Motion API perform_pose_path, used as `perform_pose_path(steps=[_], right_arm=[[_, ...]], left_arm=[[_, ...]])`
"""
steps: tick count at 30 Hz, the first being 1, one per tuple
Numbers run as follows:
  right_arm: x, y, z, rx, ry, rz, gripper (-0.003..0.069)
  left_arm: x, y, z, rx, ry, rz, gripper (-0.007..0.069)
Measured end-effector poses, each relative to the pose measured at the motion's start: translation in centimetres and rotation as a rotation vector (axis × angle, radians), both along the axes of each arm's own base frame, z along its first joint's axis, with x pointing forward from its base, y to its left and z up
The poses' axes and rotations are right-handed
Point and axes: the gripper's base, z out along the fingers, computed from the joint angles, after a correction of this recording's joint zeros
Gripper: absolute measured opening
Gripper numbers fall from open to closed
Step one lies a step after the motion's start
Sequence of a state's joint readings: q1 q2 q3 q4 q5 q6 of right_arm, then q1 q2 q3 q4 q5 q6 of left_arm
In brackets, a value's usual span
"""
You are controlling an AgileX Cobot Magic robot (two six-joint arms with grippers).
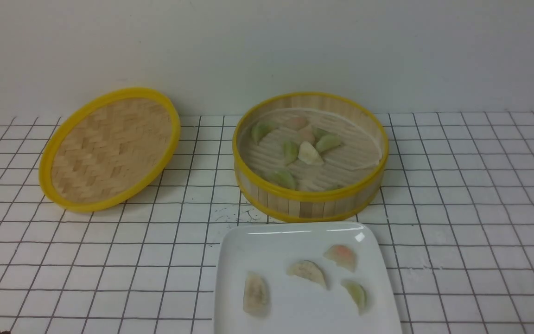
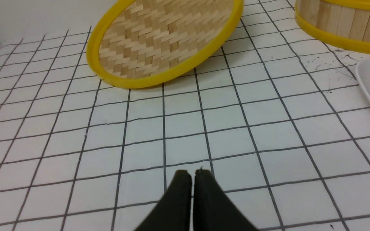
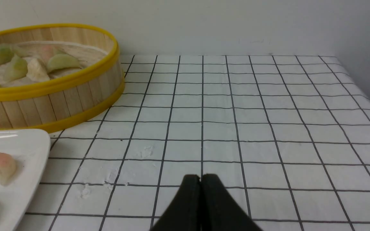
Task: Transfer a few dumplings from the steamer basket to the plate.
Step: Use the left arm to grab a dumpling from the steamer
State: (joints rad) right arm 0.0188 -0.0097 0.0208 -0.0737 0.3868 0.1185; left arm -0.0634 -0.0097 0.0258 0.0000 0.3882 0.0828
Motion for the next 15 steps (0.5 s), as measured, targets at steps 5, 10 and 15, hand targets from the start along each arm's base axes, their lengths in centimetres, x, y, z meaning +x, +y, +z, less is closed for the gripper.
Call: perform_pose_path(steps=[5,10,15], right_arm=[[0.0,0.0,0.0,0.000,0.000,0.000,-0.0015],[0.0,0.0,0.0,0.000,0.000,0.000,-0.0015],[0.0,0.0,0.0,0.000,0.000,0.000,-0.0015]], left_arm=[[0.1,0.0,0.2,-0.018,-0.032,0.005,-0.0006],[0.5,-0.2,2.7,-0.460,-0.273,0.053,-0.0006],[0.0,1.1,5.6,-0.790,-0.604,0.118,-0.0006]])
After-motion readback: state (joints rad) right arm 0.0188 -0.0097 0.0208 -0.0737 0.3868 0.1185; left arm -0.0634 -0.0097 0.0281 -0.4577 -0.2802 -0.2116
